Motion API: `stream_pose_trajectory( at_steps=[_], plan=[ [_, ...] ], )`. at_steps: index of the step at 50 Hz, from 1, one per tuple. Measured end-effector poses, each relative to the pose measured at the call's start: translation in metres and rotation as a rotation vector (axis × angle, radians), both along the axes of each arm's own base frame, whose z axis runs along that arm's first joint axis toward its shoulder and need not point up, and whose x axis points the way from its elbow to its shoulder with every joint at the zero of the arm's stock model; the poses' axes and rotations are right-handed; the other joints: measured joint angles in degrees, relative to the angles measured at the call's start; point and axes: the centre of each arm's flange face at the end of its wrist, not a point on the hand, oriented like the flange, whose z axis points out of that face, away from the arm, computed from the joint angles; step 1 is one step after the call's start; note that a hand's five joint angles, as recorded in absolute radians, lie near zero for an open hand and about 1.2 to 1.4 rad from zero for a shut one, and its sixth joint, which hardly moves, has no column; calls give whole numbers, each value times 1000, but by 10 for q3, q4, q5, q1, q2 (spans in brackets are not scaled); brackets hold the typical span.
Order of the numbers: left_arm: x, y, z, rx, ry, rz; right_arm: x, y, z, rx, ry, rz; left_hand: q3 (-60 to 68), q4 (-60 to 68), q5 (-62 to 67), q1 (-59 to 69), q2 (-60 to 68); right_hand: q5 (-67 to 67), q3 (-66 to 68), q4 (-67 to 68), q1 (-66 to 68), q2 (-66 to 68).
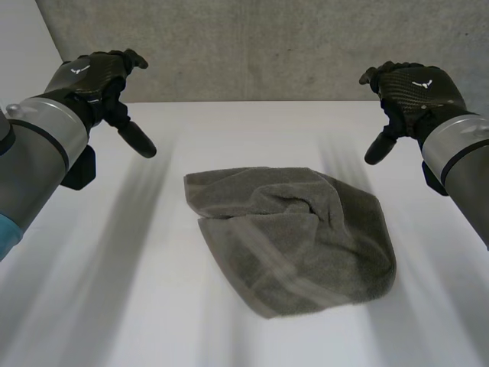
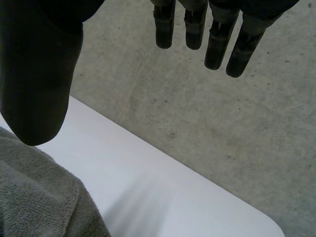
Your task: Fold the towel.
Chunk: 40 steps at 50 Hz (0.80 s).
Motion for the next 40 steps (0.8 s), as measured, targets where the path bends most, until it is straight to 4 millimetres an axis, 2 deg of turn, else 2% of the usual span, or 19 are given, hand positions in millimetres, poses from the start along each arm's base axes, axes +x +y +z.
stream_pose_trajectory(
  at_steps=[5, 10, 12, 17, 19, 21, 23, 24, 26, 27, 31, 34, 40],
  plan=[
    [-4, -3, -8, 17, -24, -27, 8, 7, -8, 34, 16, 64, 0, 0, 0, 0, 0, 0, 0, 0, 0, 0],
    [-10, -7, -22, 39, -89, -73, 34, 29, -31, 120, 48, 247, 0, 0, 0, 0, 0, 0, 0, 0, 0, 0],
    [-12, -9, -29, 46, -124, -92, 46, 41, -44, 159, 69, 331, 0, 0, 0, 0, 0, 0, 0, 0, 0, 0],
    [-20, -16, -52, 67, -213, -129, 74, 70, -95, 261, 164, 510, 0, 0, 0, 0, 0, 0, 0, 0, 0, 0],
    [-21, -17, -57, 72, -226, -134, 80, 75, -107, 277, 187, 538, 0, 0, 0, 0, 0, 0, 0, 0, 0, 0],
    [-23, -21, -66, 80, -243, -138, 89, 85, -132, 305, 232, 579, 0, 0, 0, 0, 0, 0, 0, 0, 0, 0],
    [-24, -24, -71, 83, -248, -139, 94, 89, -147, 319, 259, 593, 0, 0, 0, 0, 0, 1, 0, 0, 0, 0],
    [-24, -24, -73, 85, -250, -138, 95, 90, -151, 322, 265, 595, 0, 0, 0, 0, 0, 13, 14, 13, 16, 13],
    [-25, -26, -77, 87, -252, -138, 98, 90, -161, 323, 282, 585, 0, 0, 0, 0, 0, 160, 150, 146, 159, 150],
    [-26, -27, -79, 90, -252, -138, 98, 89, -165, 319, 290, 570, 0, 0, 0, 0, 0, 263, 263, 257, 263, 267],
    [-26, -29, -84, 94, -253, -136, 95, 78, -164, 283, 298, 492, 0, 0, 0, 0, 0, 600, 579, 577, 597, 587],
    [-26, -29, -85, 95, -253, -136, 90, 72, -152, 248, 290, 440, 0, 0, 0, 0, 0, 635, 621, 622, 636, 605],
    [-27, -28, -86, 96, -253, -139, 64, 69, -105, 159, 253, 385, 0, 0, 0, -1, 0, 635, 622, 622, 636, 605]
  ],
)
